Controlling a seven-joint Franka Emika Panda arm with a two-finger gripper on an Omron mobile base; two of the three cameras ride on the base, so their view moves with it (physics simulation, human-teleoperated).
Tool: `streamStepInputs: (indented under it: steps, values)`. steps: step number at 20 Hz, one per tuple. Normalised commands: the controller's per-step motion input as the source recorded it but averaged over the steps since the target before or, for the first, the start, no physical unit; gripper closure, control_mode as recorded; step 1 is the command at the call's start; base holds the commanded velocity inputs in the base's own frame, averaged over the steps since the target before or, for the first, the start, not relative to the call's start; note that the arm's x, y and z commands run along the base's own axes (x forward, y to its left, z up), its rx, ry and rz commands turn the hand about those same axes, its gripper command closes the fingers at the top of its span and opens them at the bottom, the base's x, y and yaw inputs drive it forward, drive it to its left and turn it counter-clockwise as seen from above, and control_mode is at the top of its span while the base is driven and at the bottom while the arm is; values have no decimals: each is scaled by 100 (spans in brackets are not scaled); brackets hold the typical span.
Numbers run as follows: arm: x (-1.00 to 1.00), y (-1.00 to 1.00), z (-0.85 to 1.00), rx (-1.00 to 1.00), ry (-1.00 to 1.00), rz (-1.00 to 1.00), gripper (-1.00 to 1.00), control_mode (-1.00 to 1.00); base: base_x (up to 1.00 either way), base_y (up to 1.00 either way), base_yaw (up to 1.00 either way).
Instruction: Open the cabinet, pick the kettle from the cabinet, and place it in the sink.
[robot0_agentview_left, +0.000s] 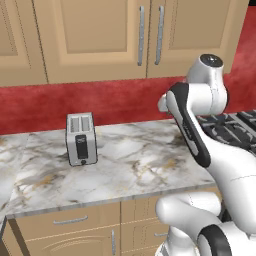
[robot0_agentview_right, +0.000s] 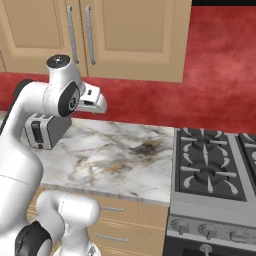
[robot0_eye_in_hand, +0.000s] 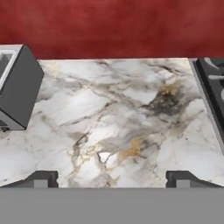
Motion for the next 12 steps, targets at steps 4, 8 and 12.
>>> streamStepInputs:
  steps: [4, 8, 12]
  values:
    - [-11, 3, 36, -1, -26, 0, -100, -100, 0, 0, 0]
    - [-4, 2, 37, 0, -17, 0, -100, -100, 0, 0, 0]
    - [0, 6, 37, 0, -18, 0, -100, -100, 0, 0, 0]
